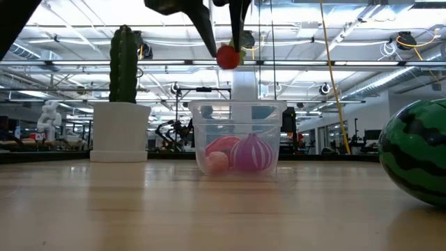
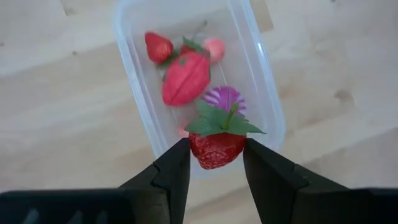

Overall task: Pick and placing Produce into tupperware
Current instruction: Put the red strawberry into the transparent bin

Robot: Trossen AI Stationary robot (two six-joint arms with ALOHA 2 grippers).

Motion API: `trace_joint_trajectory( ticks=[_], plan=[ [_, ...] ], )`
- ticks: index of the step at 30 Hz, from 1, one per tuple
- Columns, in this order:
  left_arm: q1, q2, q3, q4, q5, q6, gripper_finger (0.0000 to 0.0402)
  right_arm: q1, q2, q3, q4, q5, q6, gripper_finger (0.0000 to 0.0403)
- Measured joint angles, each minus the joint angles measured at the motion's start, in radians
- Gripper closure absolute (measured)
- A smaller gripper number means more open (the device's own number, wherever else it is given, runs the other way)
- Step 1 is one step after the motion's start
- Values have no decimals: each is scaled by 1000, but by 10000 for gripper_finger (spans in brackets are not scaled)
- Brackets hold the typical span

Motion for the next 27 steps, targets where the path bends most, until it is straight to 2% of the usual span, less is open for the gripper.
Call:
trace_joint_trajectory(
  ticks=[6, 10, 15, 21, 27],
  plan=[
    [69, 0, 0, 7, 42, 72, 257, -1, -120, 0, 1, 38, -36, 117],
    [117, 0, 0, 33, 83, 114, 257, -1, -154, 0, 0, 74, -47, 117],
    [167, 11, -18, 74, 139, 162, 257, -1, -154, 0, 0, 75, -61, 117],
    [194, 19, -106, 140, 210, 182, 257, -1, -132, 0, 0, 75, -78, 117],
    [217, 21, -188, 193, 232, 179, 257, -1, -125, 0, 0, 75, -78, 117]
  ],
)
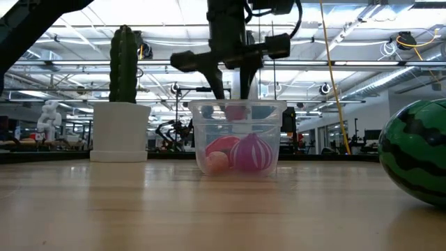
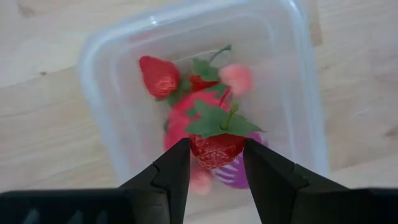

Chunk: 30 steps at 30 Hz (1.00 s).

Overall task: Pick and placing Produce into tupperware
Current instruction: Put the red strawberry into the transparent bin

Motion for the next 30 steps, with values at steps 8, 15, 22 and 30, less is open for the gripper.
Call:
trace_joint_trajectory(
  ticks=[8, 15, 22, 30],
  plan=[
    [25, -1, -73, 77, 32, 5, 257, 0, 4, 0, 0, 0, 0, 117],
    [39, -1, -84, 93, 30, 5, 257, 0, 17, 0, 1, 0, 3, 117],
    [47, -1, -84, 94, 25, 10, 257, 0, 42, 0, 0, -1, 2, 117],
    [52, -1, -84, 94, 18, 25, 257, 0, 62, 0, 1, -1, 1, 117]
  ],
)
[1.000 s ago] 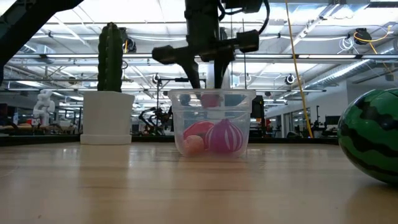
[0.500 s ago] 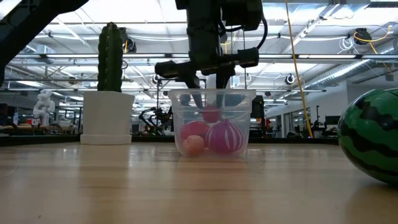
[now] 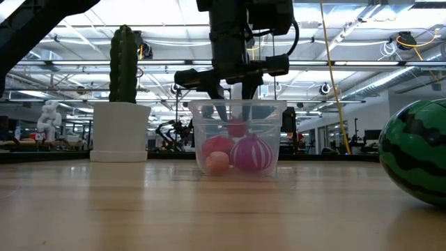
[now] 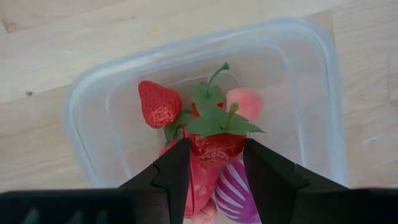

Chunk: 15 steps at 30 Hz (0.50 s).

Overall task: Pick and placing Produce into tupperware
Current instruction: Put the red strawberry into the transparent bin

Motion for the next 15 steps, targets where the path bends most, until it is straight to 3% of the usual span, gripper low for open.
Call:
trace_joint_trajectory(
  ticks=[15],
  plan=[
    [3, 0, 0, 0, -23, 1, 256, 1, 1, 0, 0, -3, 18, 117]
  ],
)
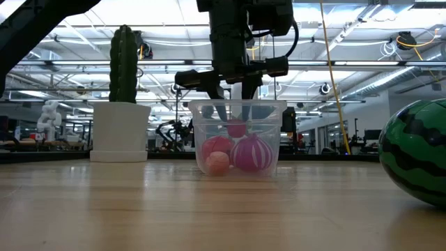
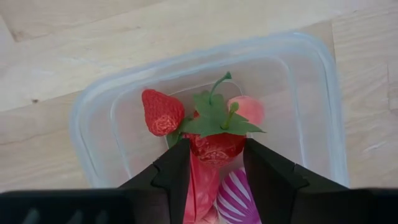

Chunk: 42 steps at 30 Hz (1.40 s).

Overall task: Pick and placing Produce into tupperware
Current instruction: Put the red strawberry into the transparent bin, then put the green watermelon into the transparent bin

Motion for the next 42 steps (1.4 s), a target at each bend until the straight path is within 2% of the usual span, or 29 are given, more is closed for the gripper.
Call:
trace_joint_trajectory(
  ticks=[30, 33, 42],
  plan=[
    [10, 23, 1, 23, 50, 13, 254, 0, 0, 0, 0, 0, -3, 117],
    [10, 23, 1, 23, 51, 13, 239, 0, 0, 0, 0, 0, -3, 117],
    [10, 23, 1, 23, 51, 4, 162, 0, 0, 0, 0, -1, 0, 117]
  ],
)
